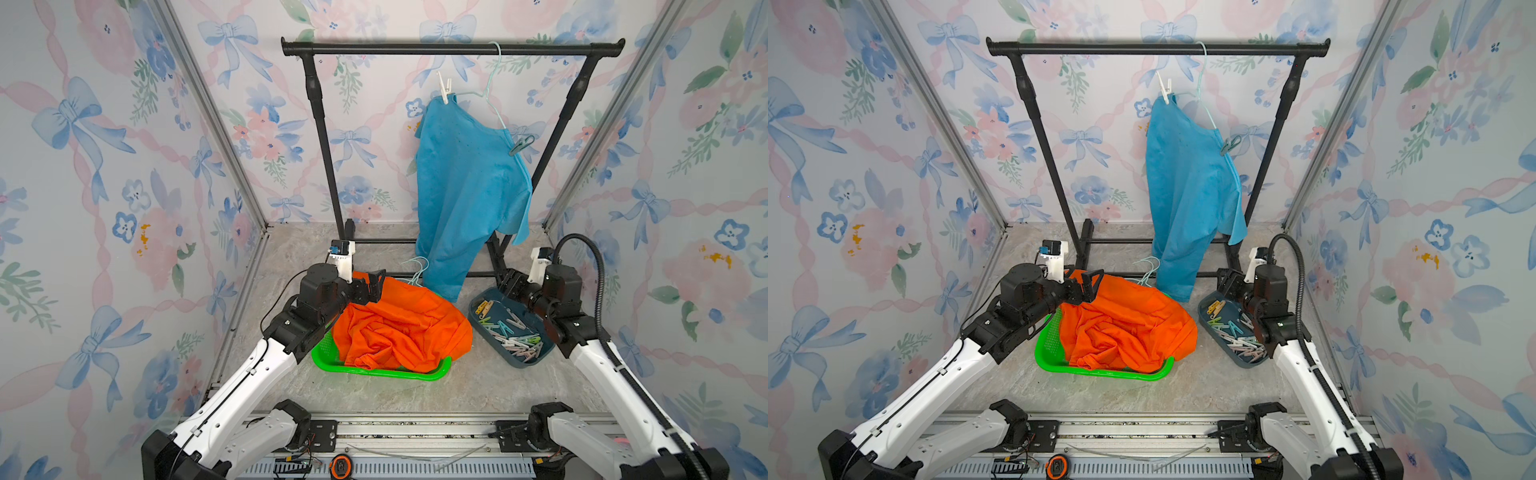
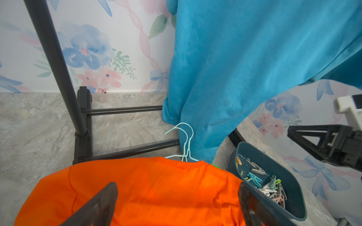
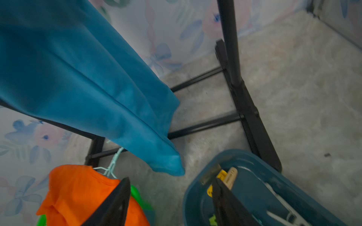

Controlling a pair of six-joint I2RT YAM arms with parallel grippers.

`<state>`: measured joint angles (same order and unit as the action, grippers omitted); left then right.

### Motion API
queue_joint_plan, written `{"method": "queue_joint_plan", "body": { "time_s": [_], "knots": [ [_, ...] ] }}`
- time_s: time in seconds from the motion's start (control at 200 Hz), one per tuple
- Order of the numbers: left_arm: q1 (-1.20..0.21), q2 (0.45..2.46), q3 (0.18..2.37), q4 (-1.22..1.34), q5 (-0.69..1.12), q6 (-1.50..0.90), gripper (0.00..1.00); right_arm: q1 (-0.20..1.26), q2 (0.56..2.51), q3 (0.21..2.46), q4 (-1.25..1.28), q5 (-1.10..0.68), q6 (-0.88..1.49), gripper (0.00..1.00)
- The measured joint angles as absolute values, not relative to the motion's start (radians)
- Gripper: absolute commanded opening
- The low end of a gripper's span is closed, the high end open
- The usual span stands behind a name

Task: Use clothespins to secure the t-shirt on both sides of the hanger
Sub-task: Pick up the clothespin from the storage box.

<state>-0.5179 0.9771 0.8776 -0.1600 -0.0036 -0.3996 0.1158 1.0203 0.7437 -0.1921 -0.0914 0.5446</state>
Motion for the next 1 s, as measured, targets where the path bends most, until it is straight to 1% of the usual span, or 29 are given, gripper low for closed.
{"method": "queue_joint_plan", "body": {
  "time_s": [0.085, 0.24, 0.395, 0.485, 0.585, 0.71, 0.855, 1.0],
  "knots": [
    [-0.519, 0.965, 0.839, -0.184, -0.002, -0.408, 0.97, 0.068, 1.101, 0.689, -0.183, -0.096, 0.581, 0.5],
    [-0.532, 0.954, 0.788, -0.197, 0.001, -0.425, 0.97, 0.034, 1.224, 0.647, -0.172, -0.084, 0.608, 0.51],
    [-0.552, 0.947, 0.766, -0.21, 0.008, -0.432, 0.97, 0.034, 1.289, 0.648, -0.173, -0.039, 0.58, 0.49],
    [-0.557, 0.947, 0.759, -0.21, 0.008, -0.433, 0.98, 0.034, 1.329, 0.648, -0.173, -0.02, 0.572, 0.52],
    [-0.557, 0.947, 0.755, -0.212, 0.008, -0.436, 0.98, 0.034, 1.36, 0.645, -0.173, -0.006, 0.567, 0.59],
    [-0.557, 0.947, 0.755, -0.212, 0.008, -0.436, 0.98, 0.035, 1.374, 0.639, -0.171, 0.006, 0.561, 0.62],
    [-0.557, 0.947, 0.755, -0.212, 0.008, -0.437, 0.98, 0.042, 1.398, 0.639, -0.162, 0.013, 0.561, 0.63],
    [-0.557, 0.947, 0.755, -0.212, 0.008, -0.443, 0.98, 0.062, 1.436, 0.639, -0.16, 0.013, 0.562, 0.62]
  ]
}}
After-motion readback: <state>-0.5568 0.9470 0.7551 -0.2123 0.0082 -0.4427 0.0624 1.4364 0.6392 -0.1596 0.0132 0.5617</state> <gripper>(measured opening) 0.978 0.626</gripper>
